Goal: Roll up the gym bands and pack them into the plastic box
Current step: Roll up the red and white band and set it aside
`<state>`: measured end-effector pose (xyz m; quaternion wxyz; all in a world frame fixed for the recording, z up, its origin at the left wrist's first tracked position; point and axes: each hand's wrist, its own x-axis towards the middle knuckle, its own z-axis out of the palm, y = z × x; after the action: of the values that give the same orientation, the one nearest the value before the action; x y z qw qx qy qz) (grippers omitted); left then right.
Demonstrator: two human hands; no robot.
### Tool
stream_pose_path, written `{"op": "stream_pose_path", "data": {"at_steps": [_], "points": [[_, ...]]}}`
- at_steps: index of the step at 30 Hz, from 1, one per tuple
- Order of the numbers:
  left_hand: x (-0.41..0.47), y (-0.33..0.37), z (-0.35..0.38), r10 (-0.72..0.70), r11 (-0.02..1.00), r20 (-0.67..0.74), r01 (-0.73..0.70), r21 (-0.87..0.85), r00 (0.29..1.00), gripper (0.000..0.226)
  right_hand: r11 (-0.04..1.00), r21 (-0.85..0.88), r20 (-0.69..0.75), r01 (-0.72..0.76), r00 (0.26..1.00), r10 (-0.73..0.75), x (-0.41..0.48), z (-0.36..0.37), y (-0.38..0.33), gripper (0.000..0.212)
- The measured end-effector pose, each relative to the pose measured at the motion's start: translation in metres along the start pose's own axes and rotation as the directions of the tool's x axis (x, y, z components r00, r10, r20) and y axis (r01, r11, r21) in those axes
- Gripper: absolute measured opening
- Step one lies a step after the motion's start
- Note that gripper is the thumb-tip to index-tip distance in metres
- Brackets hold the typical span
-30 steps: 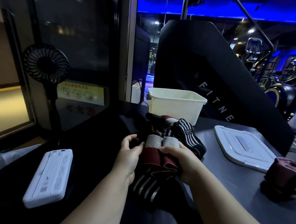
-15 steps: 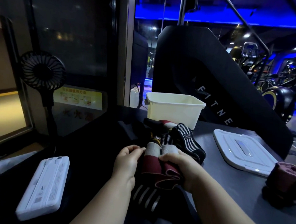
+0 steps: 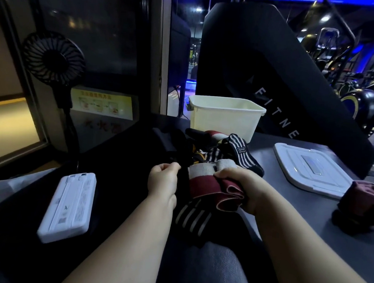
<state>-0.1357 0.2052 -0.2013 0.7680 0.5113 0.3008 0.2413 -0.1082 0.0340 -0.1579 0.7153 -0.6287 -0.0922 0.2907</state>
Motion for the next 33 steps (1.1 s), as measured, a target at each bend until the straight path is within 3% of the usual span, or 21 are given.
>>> {"op": "stream_pose_path", "data": {"at_steps": [3,6,11,14,16,18,21,23,28,33], "points": [[-0.003,0.0,-0.001,0.013,0.997,0.057,-0.017,0.074,0.998,0.013,1.0,-0.021,-0.009,0.001,1.0,-0.001,-0.003,-0.002,-0.003,0.014],[-0.005,0.0,-0.002,0.015,0.995,0.074,-0.022,0.098,0.997,0.012,0.998,-0.065,-0.004,0.006,1.0,-0.006,-0.007,-0.009,-0.008,0.037],[-0.005,0.006,-0.003,-0.023,0.998,0.018,0.022,0.061,1.0,0.008,0.992,-0.123,-0.052,0.017,0.998,-0.024,-0.025,-0.027,-0.014,0.05],[-0.012,0.004,-0.002,0.046,0.964,0.094,-0.069,0.259,0.995,0.007,0.979,-0.204,-0.106,0.029,0.993,-0.052,-0.039,-0.045,-0.015,0.048],[-0.024,0.001,0.0,0.124,0.87,0.196,-0.202,0.449,0.973,0.014,0.962,-0.271,-0.144,0.026,0.987,-0.067,-0.048,-0.055,-0.013,0.032],[-0.038,0.0,0.0,0.206,0.683,0.281,-0.343,0.645,0.937,0.026,0.944,-0.33,-0.189,0.016,0.979,-0.082,-0.053,-0.06,-0.008,0.021],[-0.067,0.001,0.001,0.3,0.17,0.444,-0.505,0.846,0.845,0.04,0.93,-0.367,-0.231,-0.024,0.971,-0.065,-0.054,-0.061,0.003,0.024],[-0.082,-0.003,0.0,0.262,-0.037,0.572,-0.584,0.811,0.777,0.04,0.913,-0.404,-0.266,-0.049,0.962,-0.066,-0.05,-0.058,0.009,0.042],[-0.086,-0.011,-0.008,0.045,-0.023,0.666,-0.666,0.746,0.745,0.043,0.869,-0.489,-0.293,-0.072,0.952,-0.086,-0.036,-0.048,0.012,0.076],[-0.074,-0.005,-0.003,0.048,-0.093,0.668,-0.663,0.743,0.743,0.033,0.859,-0.511,-0.313,-0.026,0.937,-0.157,-0.017,-0.034,0.02,0.073]]}}
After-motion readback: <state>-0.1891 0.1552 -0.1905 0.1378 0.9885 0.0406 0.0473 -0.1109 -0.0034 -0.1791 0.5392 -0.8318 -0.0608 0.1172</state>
